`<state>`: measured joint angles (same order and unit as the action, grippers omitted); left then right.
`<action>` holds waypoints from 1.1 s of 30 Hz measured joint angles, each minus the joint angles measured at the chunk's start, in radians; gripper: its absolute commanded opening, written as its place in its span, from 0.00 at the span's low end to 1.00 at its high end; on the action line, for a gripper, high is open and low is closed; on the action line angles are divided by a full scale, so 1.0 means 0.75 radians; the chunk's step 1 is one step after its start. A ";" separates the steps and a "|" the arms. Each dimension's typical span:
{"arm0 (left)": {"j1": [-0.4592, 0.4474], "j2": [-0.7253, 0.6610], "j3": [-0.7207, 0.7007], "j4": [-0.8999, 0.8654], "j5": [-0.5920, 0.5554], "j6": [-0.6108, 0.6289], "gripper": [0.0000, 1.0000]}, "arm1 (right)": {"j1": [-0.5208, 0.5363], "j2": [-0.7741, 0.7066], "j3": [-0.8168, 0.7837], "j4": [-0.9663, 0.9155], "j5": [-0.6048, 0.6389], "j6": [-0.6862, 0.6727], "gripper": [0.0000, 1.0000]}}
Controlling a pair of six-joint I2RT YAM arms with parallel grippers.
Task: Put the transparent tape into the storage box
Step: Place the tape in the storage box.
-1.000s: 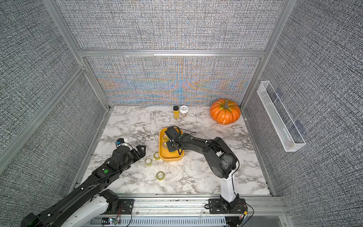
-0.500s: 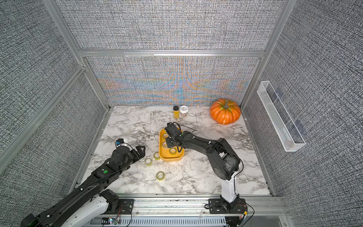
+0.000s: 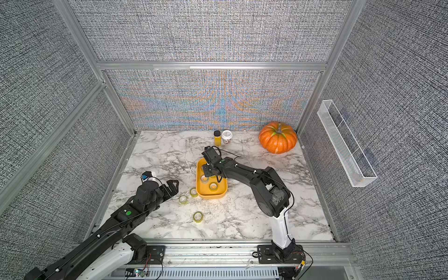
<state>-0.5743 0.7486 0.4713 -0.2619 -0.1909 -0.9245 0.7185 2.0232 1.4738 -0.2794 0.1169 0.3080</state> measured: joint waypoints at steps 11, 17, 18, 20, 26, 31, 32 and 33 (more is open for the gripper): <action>0.000 -0.051 -0.023 -0.003 -0.001 -0.015 1.00 | -0.013 0.120 0.096 0.058 -0.016 -0.027 0.20; 0.000 -0.033 -0.013 -0.003 0.010 -0.014 1.00 | -0.003 -0.009 -0.105 0.123 -0.019 -0.017 0.20; 0.000 -0.034 -0.013 -0.003 0.011 -0.014 1.00 | 0.004 -0.045 -0.150 0.117 -0.017 -0.008 0.20; 0.000 -0.038 -0.013 -0.003 0.013 -0.014 1.00 | 0.015 -0.110 -0.212 0.097 -0.012 -0.006 0.20; 0.000 -0.033 -0.013 -0.001 0.041 -0.014 1.00 | 0.056 -0.275 -0.291 0.051 0.039 0.007 0.20; 0.000 -0.024 -0.013 -0.001 0.063 -0.014 1.00 | 0.039 -0.313 -0.239 -0.023 0.156 0.011 0.18; 0.000 -0.024 -0.013 0.000 0.075 -0.014 1.00 | 0.031 -0.304 -0.222 -0.038 0.182 0.010 0.17; 0.000 -0.024 -0.013 0.000 0.080 -0.014 1.00 | 0.022 -0.293 -0.211 -0.051 0.202 0.010 0.17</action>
<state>-0.5743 0.7307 0.4614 -0.2619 -0.1310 -0.9352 0.7353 1.8030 1.3159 -0.3176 0.2684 0.3153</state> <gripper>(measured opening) 0.998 0.178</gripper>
